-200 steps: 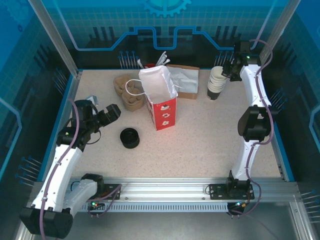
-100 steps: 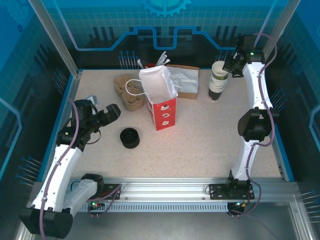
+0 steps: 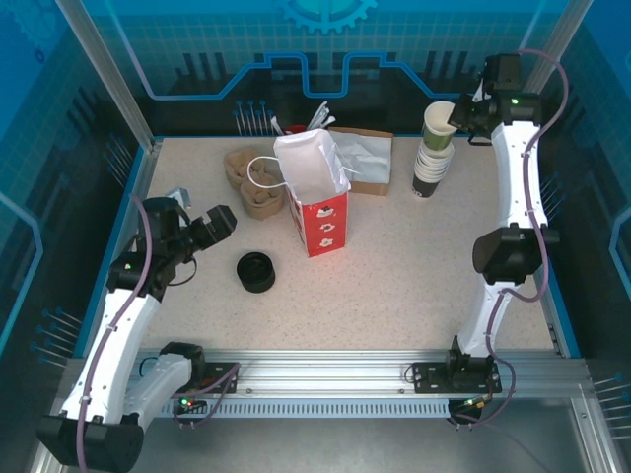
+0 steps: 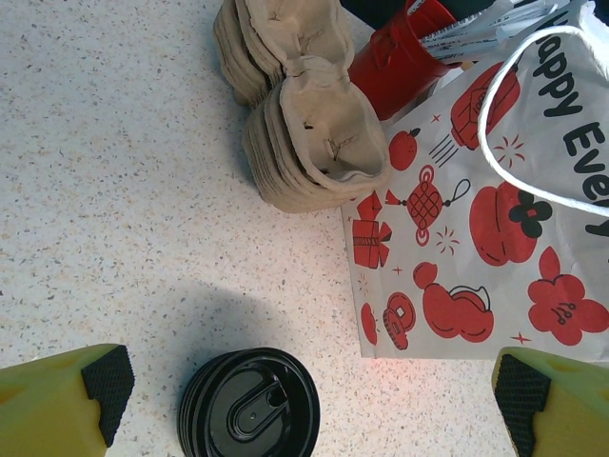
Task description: Pack the takeout coffee
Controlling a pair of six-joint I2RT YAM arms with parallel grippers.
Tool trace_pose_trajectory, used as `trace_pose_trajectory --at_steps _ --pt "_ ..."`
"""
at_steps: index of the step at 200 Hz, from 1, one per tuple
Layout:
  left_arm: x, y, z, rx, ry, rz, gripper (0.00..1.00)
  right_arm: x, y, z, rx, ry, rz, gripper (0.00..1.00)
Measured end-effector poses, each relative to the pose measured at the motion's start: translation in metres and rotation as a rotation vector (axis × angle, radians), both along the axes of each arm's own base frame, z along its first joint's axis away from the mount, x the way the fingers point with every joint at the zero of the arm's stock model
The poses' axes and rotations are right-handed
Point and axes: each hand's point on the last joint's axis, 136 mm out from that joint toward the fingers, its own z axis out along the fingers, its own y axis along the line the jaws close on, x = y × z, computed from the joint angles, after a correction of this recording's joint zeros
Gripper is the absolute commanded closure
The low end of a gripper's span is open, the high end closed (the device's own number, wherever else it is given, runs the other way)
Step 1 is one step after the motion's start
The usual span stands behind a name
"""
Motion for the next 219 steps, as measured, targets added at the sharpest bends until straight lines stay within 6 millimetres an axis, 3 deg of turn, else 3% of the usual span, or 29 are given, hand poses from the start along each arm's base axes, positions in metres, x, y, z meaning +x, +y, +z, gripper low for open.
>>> trace_pose_trajectory --at_steps 75,109,132,161,187,219 --pt "-0.009 0.001 0.011 0.001 -0.009 -0.001 0.01 -0.057 0.010 0.093 0.073 -0.181 0.030 1.00" --pt "-0.018 0.001 0.006 0.003 0.024 -0.002 0.02 -0.099 0.029 0.109 0.141 -0.202 0.092 1.00" --pt "-0.025 0.000 0.003 -0.003 0.043 -0.009 0.02 -0.131 0.041 0.100 0.185 -0.174 0.128 1.00" --pt "-0.040 -0.001 -0.003 -0.009 0.047 -0.017 0.02 -0.173 0.060 0.069 0.227 -0.113 0.179 1.00" --pt "-0.053 -0.004 -0.015 -0.017 0.066 -0.032 0.03 -0.209 0.088 0.028 0.242 -0.035 0.262 1.00" --pt "-0.066 -0.007 -0.036 -0.026 0.100 -0.047 0.04 -0.257 0.123 -0.035 0.246 0.084 0.379 1.00"
